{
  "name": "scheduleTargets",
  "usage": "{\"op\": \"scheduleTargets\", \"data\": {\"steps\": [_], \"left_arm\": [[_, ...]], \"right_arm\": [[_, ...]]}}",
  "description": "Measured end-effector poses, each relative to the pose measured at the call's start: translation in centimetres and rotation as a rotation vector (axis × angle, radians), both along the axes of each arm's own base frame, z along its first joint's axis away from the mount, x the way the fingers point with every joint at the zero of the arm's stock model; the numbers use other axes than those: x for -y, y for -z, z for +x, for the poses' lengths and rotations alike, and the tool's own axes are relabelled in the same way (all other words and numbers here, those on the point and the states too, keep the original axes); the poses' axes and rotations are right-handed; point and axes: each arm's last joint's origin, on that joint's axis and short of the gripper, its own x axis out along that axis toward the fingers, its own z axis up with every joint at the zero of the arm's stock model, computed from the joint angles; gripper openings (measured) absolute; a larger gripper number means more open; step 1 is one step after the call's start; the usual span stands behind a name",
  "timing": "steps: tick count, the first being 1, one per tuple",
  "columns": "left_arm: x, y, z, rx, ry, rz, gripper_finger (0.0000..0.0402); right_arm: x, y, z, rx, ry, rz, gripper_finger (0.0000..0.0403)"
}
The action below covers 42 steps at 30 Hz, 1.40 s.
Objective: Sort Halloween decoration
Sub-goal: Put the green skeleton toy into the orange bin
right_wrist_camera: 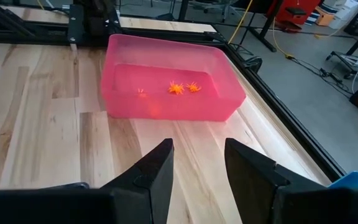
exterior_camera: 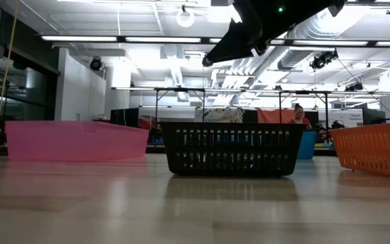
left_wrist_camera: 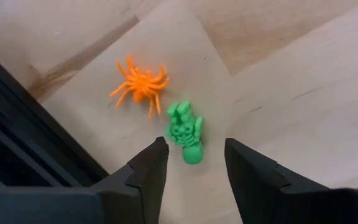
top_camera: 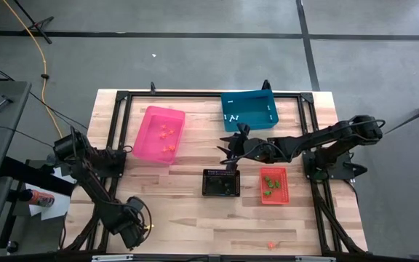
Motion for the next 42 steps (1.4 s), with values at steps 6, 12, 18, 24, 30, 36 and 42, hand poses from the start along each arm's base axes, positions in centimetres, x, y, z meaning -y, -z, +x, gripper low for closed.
{"op": "scheduleTargets", "data": {"steps": [6, 12, 18, 24, 30, 36, 42], "left_arm": [[0.1, 0.2, -0.1, 0.004, -0.008, 0.012, 0.0115], [0.6, 1.8, 0.3, -0.023, 0.032, 0.012, 0.0108], [0.6, 1.8, 0.4, -0.039, 0.093, 0.023, 0.0079], [0.3, -0.2, 0.5, -0.038, 0.167, 0.016, 0.0010], [-0.6, -3.4, 0.7, 0.089, 0.216, -0.022, 0.0004], [-2.3, -7.8, 1.6, 0.500, 0.328, 0.016, 0.0003], [-3.1, -9.9, 3.4, 0.922, 0.752, 0.074, 0.0001]], "right_arm": [[0.0, 0.0, 0.0, 0.000, 0.000, 0.000, 0.0139], [0.0, 0.0, 0.0, 0.000, 0.001, 0.001, 0.0139], [0.0, 0.0, 0.0, 0.001, 0.001, 0.002, 0.0139], [0.0, 0.0, 0.0, 0.003, 0.001, 0.002, 0.0139], [0.0, -0.1, 0.0, 0.007, 0.001, 0.002, 0.0139], [0.0, -0.1, 0.0, 0.007, 0.001, 0.002, 0.0139], [0.0, -0.1, 0.0, 0.007, 0.001, 0.001, 0.0139]]}}
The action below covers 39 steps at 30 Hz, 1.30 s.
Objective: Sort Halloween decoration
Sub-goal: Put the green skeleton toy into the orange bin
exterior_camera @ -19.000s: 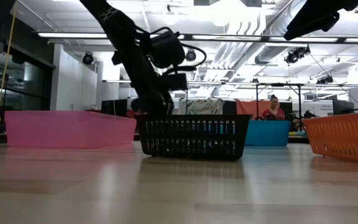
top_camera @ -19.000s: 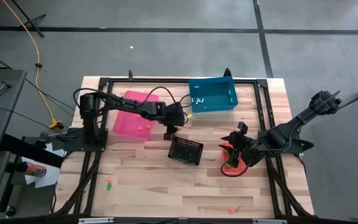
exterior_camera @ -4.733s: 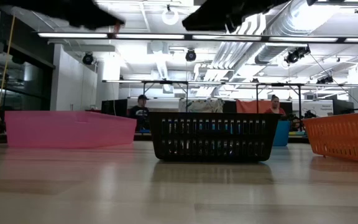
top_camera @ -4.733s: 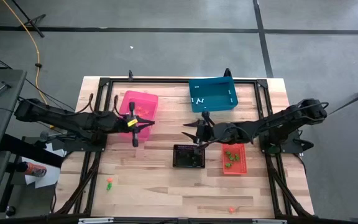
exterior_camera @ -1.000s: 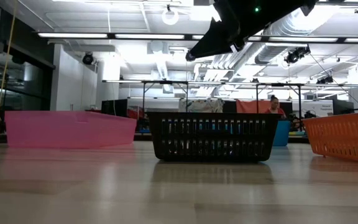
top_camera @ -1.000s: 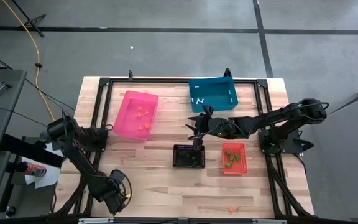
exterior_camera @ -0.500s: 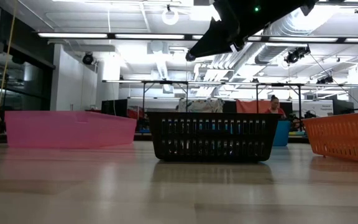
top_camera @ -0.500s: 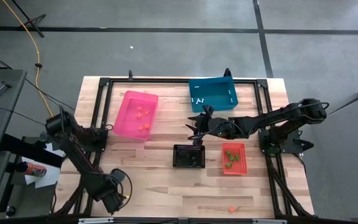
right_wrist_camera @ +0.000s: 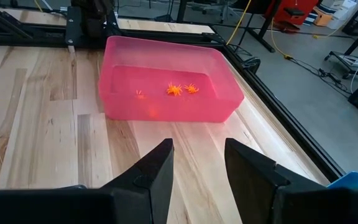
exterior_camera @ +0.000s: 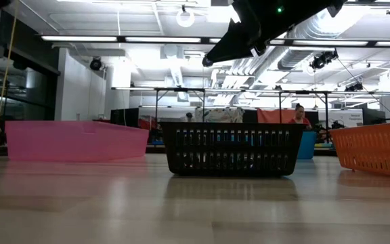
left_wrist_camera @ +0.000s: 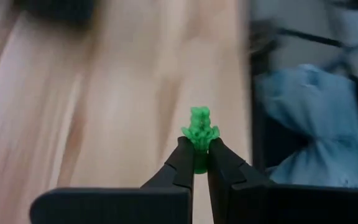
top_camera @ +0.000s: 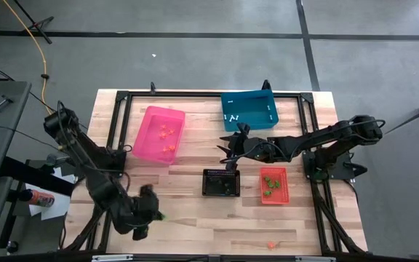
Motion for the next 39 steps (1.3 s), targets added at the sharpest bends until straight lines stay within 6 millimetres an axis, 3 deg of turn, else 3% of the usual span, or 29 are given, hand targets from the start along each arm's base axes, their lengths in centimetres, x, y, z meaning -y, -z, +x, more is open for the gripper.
{"op": "scheduleTargets", "data": {"steps": [5, 10, 18, 31, 35, 39], "left_arm": [[-0.5, 0.6, 1.8, 0.322, 0.212, 0.052, 0.0001], [-1.2, 1.1, 2.8, 0.607, 0.333, -0.076, 0.0000], [-2.4, 1.1, 2.5, 0.856, 0.395, -0.263, 0.0000], [-3.0, 0.6, 2.9, 0.902, 0.414, -0.287, 0.0000], [-4.6, 1.7, 4.1, 0.851, 0.222, -0.023, 0.0000], [-8.8, 3.7, 6.0, 0.665, -0.068, 0.308, 0.0000]], "right_arm": [[0.0, 0.1, -0.1, -0.016, 0.000, -0.002, 0.0139], [0.0, 0.2, -0.1, -0.028, 0.000, -0.004, 0.0139], [0.0, 0.4, -0.2, -0.041, 0.000, -0.004, 0.0139], [0.0, 0.5, -0.2, -0.053, 0.000, -0.006, 0.0139], [0.0, 0.5, -0.2, -0.053, 0.000, -0.006, 0.0139], [0.0, 0.5, -0.2, -0.053, 0.000, -0.006, 0.0139]]}}
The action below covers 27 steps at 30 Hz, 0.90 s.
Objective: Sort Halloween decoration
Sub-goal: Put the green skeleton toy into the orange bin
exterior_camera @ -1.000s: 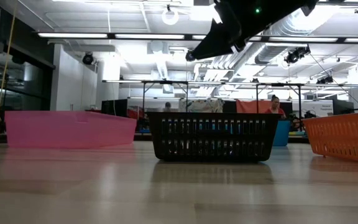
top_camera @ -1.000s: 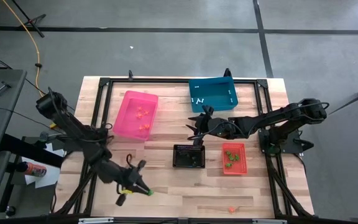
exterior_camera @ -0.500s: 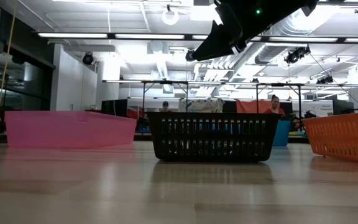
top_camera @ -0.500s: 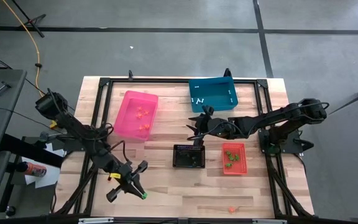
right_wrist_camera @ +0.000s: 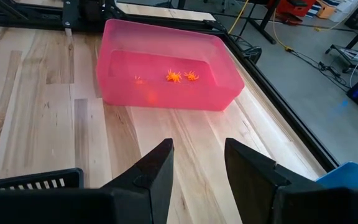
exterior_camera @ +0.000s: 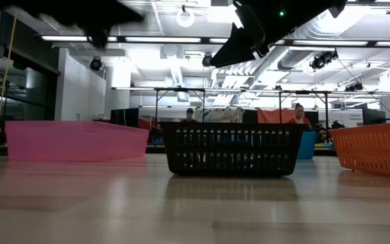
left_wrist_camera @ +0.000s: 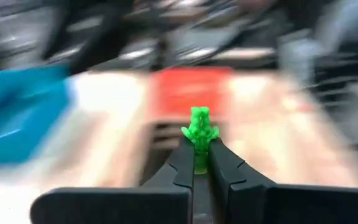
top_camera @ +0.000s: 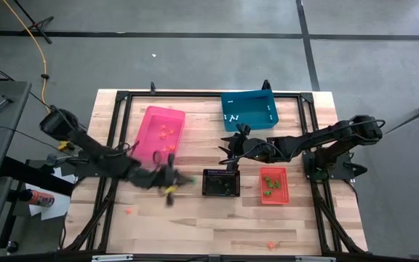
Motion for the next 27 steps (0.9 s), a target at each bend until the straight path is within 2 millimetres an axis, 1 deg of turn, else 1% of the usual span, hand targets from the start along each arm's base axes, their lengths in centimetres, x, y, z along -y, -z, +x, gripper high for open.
{"op": "scheduleTargets", "data": {"steps": [2, 3, 5, 8, 11, 15, 20, 24, 26, 27], "left_arm": [[-2.5, 0.5, 0.9, -0.047, -0.111, 0.025, 0.0000], [-3.7, 0.5, 1.4, -0.054, -0.126, 0.016, 0.0000], [-5.6, 0.2, 2.2, -0.046, -0.084, 0.001, 0.0000], [-7.9, -0.9, 3.2, 0.031, -0.021, 0.033, 0.0000], [-9.3, -1.7, 3.4, 0.081, -0.031, 0.119, 0.0000], [-10.0, -2.4, 3.1, 0.110, -0.038, 0.188, 0.0000], [-9.6, -2.3, 2.0, 0.128, 0.072, 0.185, 0.0000], [-9.1, -1.7, 0.8, 0.150, 0.096, 0.182, 0.0000], [-8.9, -1.4, 0.2, 0.175, 0.101, 0.183, 0.0000], [-9.0, -1.3, -0.1, 0.196, 0.101, 0.184, 0.0000]], "right_arm": [[0.0, 0.0, 0.0, 0.000, 0.000, -0.001, 0.0139], [0.0, 0.0, 0.0, -0.001, -0.001, -0.001, 0.0139], [0.0, 0.0, 0.0, -0.003, -0.003, -0.007, 0.0139], [-0.1, 0.0, 0.0, -0.016, -0.021, -0.039, 0.0139], [-0.8, 0.0, -0.1, -0.026, -0.028, -0.085, 0.0139], [-2.3, -0.2, -0.5, -0.023, 0.000, -0.141, 0.0139], [-4.4, 0.0, -1.3, -0.024, 0.056, -0.202, 0.0139], [-5.3, 1.6, -3.6, 0.001, 0.134, -0.209, 0.0139], [-5.3, 2.7, -5.2, 0.037, 0.161, -0.185, 0.0139], [-5.1, 2.8, -5.8, 0.074, 0.163, -0.162, 0.0139]]}}
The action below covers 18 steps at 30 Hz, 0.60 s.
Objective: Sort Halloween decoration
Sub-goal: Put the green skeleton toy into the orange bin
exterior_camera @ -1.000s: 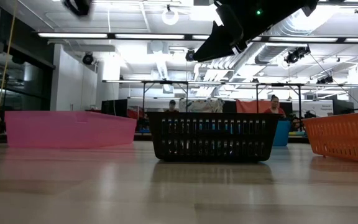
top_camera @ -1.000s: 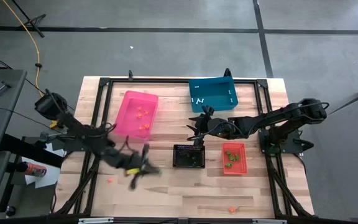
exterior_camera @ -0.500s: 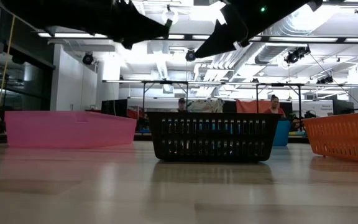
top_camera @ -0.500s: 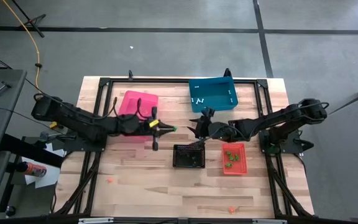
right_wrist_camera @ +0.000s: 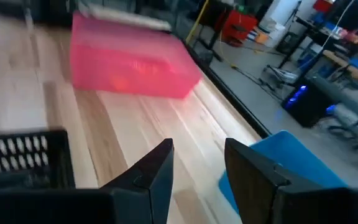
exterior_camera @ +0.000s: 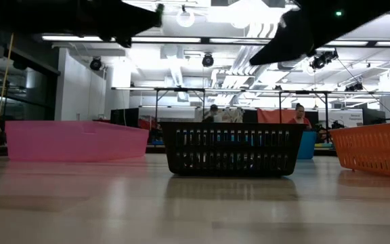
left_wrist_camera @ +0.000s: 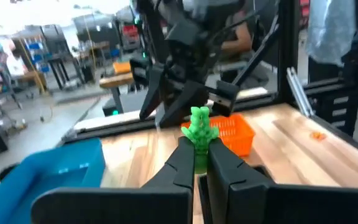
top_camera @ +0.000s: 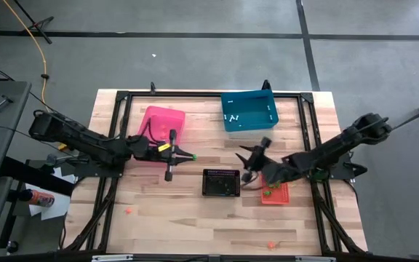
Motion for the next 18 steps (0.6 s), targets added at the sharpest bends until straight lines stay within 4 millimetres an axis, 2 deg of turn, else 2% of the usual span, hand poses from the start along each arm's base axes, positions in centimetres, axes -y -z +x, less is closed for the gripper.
{"op": "scheduleTargets", "data": {"steps": [3, 8, 18], "left_arm": [[-0.1, 0.2, -0.5, 0.054, -0.001, -0.003, 0.0000], [-0.3, 0.2, -0.6, 0.087, -0.011, 0.018, 0.0000], [-0.5, 0.2, -0.6, 0.089, -0.016, -0.003, 0.0000]], "right_arm": [[0.8, -0.1, -1.5, 0.154, -0.069, 0.093, 0.0139], [2.1, -0.5, -2.6, 0.356, -0.361, 0.211, 0.0139], [2.7, 0.0, -2.7, 0.353, -0.375, 0.206, 0.0139]]}}
